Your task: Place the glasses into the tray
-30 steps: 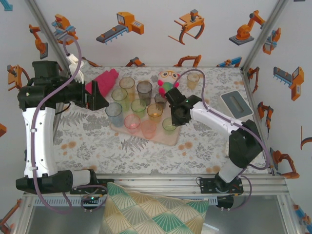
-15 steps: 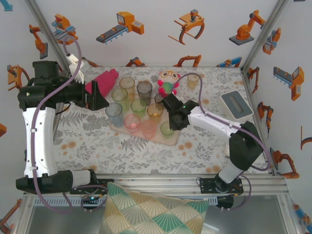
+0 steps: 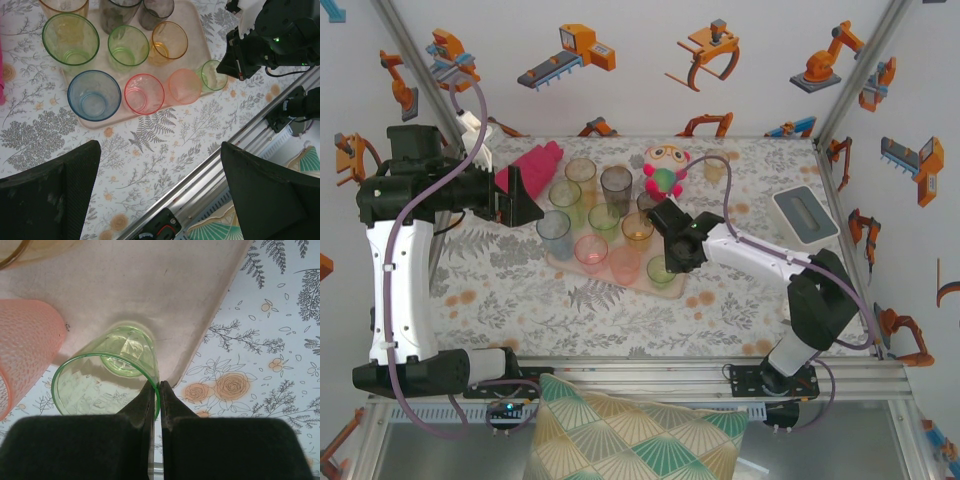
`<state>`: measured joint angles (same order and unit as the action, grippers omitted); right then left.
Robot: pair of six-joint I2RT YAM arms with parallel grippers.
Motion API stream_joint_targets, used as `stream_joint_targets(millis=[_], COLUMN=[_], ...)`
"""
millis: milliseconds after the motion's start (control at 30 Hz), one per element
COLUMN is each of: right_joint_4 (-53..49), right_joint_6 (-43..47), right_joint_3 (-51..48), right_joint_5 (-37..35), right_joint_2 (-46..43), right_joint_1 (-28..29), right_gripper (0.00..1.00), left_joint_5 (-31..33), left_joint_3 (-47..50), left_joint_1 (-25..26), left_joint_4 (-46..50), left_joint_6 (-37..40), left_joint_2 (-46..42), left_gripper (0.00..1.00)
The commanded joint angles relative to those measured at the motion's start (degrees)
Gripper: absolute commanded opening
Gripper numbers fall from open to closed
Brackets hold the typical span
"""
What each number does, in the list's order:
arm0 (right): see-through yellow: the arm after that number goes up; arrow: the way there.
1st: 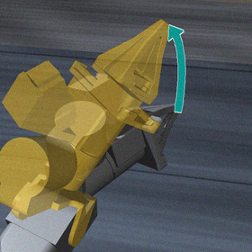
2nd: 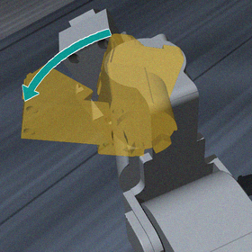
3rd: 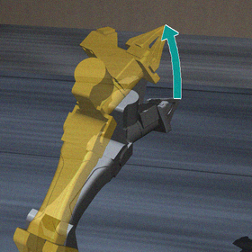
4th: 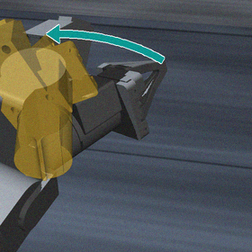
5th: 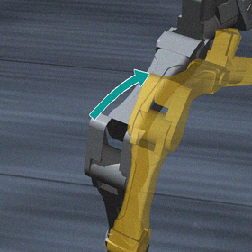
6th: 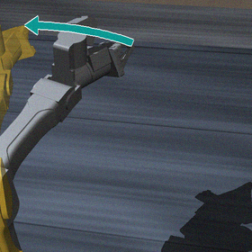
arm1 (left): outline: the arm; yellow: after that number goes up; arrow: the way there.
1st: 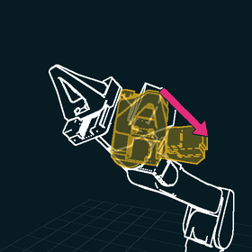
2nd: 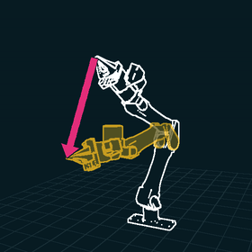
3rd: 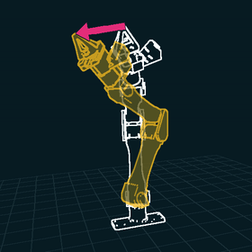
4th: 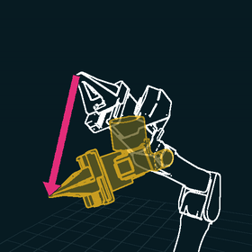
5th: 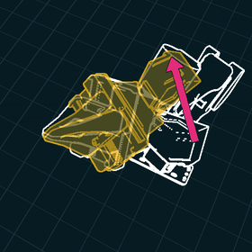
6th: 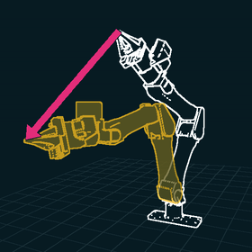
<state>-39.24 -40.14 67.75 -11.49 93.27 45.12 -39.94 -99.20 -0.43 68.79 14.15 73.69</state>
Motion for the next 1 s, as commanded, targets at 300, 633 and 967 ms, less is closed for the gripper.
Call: stream_joint_targets(millis=[300, 633, 967], right_joint_4=[1.28, 0.46, -1.85], right_joint_6=[-2.22, -1.69, -0.56], right_joint_3=[-2.36, -1.29, 1.78], right_joint_5=[-1.28, -1.6, -2.56], right_joint_2=[-2.4, -2.53, -2.23], right_joint_1=[0.49, 0.49, 0.49], right_gripper=[0.11, 0.28, 0.43], left_joint_5=[-1.65, -1.51, -0.89], left_joint_3=[0.84, 0.97, 1.19], left_joint_1=[-0.11, -0.17, -0.17], left_joint_4=[0.03, 0.16, 0.48], left_joint_6=[-0.67, -0.43, 0.23], left_joint_2=[-0.88, -1.25, -2.15], left_gripper=[0.97, 0.97, 0.97])
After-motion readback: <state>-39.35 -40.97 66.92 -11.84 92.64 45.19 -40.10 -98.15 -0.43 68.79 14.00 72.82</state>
